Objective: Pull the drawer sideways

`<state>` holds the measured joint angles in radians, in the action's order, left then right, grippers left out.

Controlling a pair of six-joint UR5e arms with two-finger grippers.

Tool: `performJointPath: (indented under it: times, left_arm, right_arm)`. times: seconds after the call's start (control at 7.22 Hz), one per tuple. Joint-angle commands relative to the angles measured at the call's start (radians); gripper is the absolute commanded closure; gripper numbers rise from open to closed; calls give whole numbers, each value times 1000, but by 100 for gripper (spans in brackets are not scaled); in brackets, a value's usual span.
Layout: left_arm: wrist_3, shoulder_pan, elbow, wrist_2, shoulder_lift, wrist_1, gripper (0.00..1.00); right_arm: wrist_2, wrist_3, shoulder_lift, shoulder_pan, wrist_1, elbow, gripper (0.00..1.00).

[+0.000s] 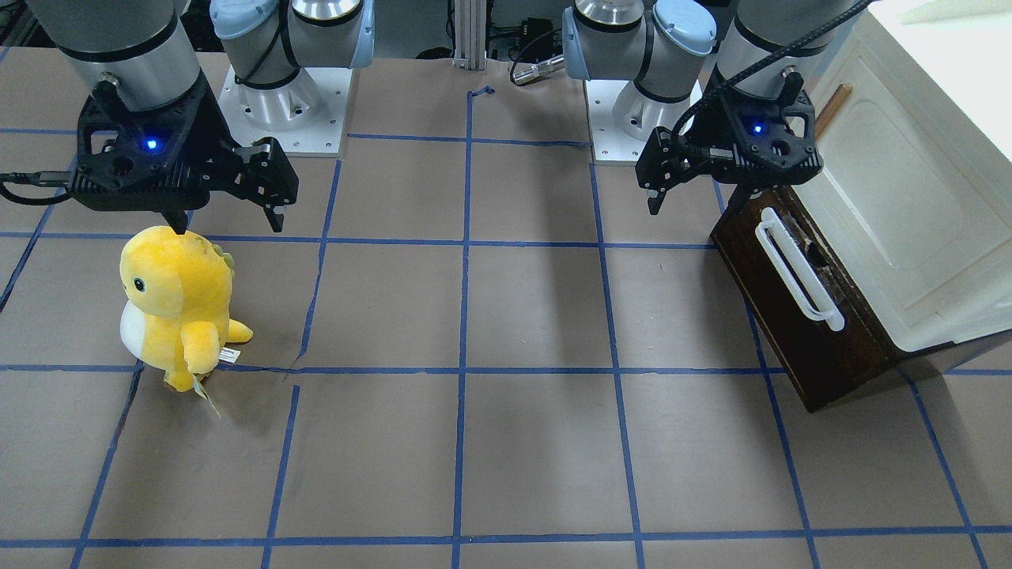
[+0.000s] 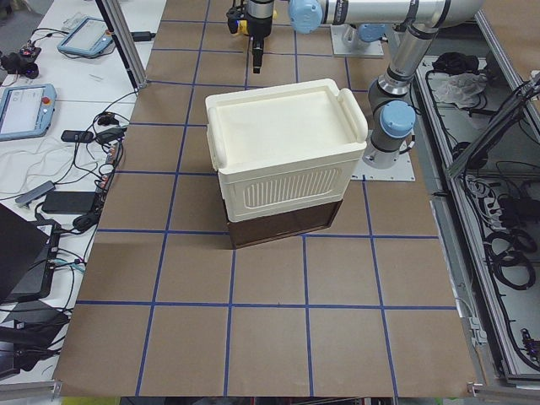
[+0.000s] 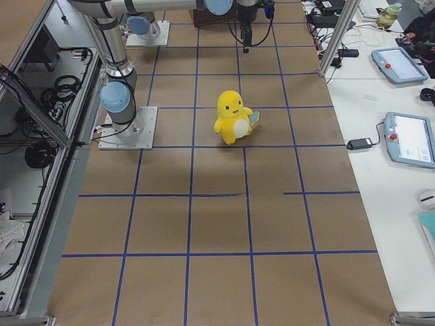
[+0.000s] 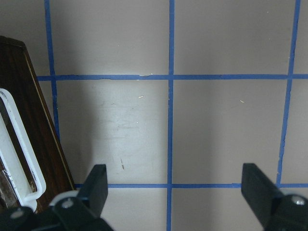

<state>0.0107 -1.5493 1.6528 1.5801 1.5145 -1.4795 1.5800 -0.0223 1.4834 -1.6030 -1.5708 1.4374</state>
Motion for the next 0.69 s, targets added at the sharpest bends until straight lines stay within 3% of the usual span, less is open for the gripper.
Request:
performJointPath:
  times: [0.0, 0.55]
  left_arm:
    - [0, -2, 4, -3, 1, -22, 0]
    - [0, 2, 5, -5, 13, -19, 0]
  right_arm:
    - [1, 1, 0, 0, 0, 0, 0]
    - [0, 1, 0, 0, 0, 0, 0]
